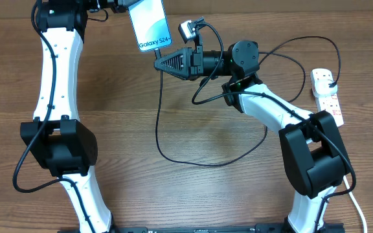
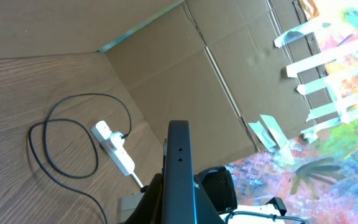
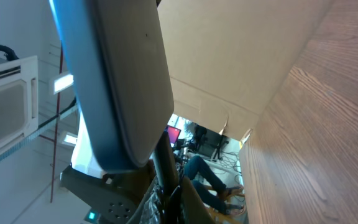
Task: Plug charger to phone and switch on socket
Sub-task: 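Push the plug upward into the phone's port with the right gripper, then open the right gripper and pull it away from the plugged phone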
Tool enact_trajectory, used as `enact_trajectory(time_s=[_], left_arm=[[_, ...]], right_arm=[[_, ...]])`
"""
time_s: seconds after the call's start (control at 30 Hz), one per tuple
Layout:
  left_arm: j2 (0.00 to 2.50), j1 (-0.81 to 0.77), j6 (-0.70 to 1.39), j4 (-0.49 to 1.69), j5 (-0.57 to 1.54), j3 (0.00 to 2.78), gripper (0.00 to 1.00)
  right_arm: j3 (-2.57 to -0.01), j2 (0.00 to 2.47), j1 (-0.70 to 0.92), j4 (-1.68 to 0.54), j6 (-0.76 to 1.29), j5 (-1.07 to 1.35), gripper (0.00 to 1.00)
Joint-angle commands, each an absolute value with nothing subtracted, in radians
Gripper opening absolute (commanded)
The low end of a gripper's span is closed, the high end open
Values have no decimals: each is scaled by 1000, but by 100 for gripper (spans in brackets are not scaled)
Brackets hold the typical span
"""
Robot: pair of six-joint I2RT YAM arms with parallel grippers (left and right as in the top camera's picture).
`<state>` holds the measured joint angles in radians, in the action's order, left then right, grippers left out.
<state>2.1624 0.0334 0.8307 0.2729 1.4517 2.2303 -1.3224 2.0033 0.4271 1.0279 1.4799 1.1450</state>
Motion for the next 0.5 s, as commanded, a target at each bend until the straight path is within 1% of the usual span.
enact_trajectory(time_s=[0.0, 0.47], left_arm=[[2158, 17, 841, 280, 1580, 2240, 4], [2158, 10, 825, 280, 1580, 2240, 4]], right_arm=[[-1336, 2005, 408, 1020, 1464, 1048, 4], [-1337, 2005, 408, 1019, 1465, 1040, 4]])
